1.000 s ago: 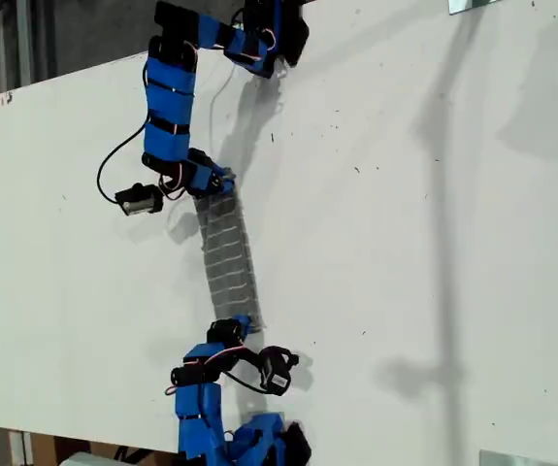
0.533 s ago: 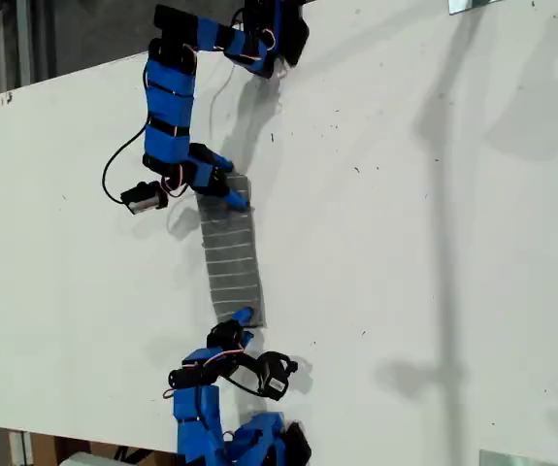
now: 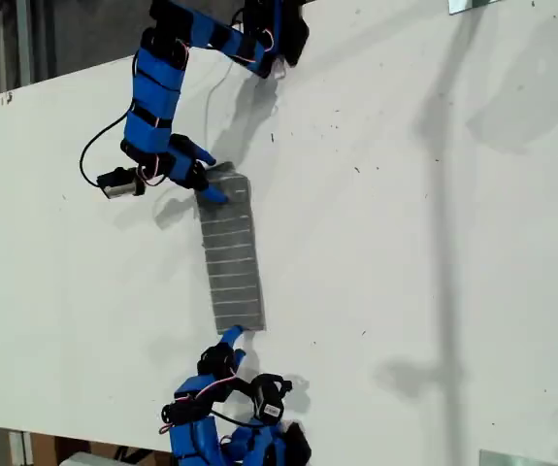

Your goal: Grasp corners of a square towel and fold twice.

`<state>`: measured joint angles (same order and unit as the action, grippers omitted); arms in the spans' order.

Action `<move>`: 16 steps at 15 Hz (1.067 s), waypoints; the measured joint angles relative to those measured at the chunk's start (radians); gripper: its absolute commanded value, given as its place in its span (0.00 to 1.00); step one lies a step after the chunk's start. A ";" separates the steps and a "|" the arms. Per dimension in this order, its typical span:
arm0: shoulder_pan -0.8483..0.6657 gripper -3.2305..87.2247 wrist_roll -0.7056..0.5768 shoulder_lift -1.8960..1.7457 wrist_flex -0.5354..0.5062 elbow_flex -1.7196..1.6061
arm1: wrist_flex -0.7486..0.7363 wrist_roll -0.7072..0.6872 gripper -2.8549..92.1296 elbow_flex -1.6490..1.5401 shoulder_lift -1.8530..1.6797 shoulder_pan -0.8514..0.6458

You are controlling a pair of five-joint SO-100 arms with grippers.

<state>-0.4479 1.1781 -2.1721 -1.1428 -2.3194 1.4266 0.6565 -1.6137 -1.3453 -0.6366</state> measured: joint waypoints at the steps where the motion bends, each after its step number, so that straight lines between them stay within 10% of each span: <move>1: -0.044 0.26 -0.008 -0.043 0.034 -0.077 | -0.015 -0.015 0.46 0.018 0.044 -0.035; 4: -0.193 0.26 -0.025 -0.187 0.097 -0.281 | -0.049 -0.041 0.44 0.107 0.236 -0.114; 5: -0.212 0.26 -0.031 -0.202 0.097 -0.305 | -0.058 -0.046 0.06 0.137 0.273 -0.129; 6: -0.233 0.26 -0.037 -0.212 0.109 -0.322 | -0.058 -0.048 0.03 0.144 0.298 -0.137; 16: -0.383 0.26 -0.087 -0.195 0.221 -0.403 | -0.255 0.074 0.03 -0.446 -0.153 -0.295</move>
<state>-0.8314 1.0907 -2.3669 -0.9219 -2.7228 1.1720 0.7302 -2.0601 -1.4987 -0.9311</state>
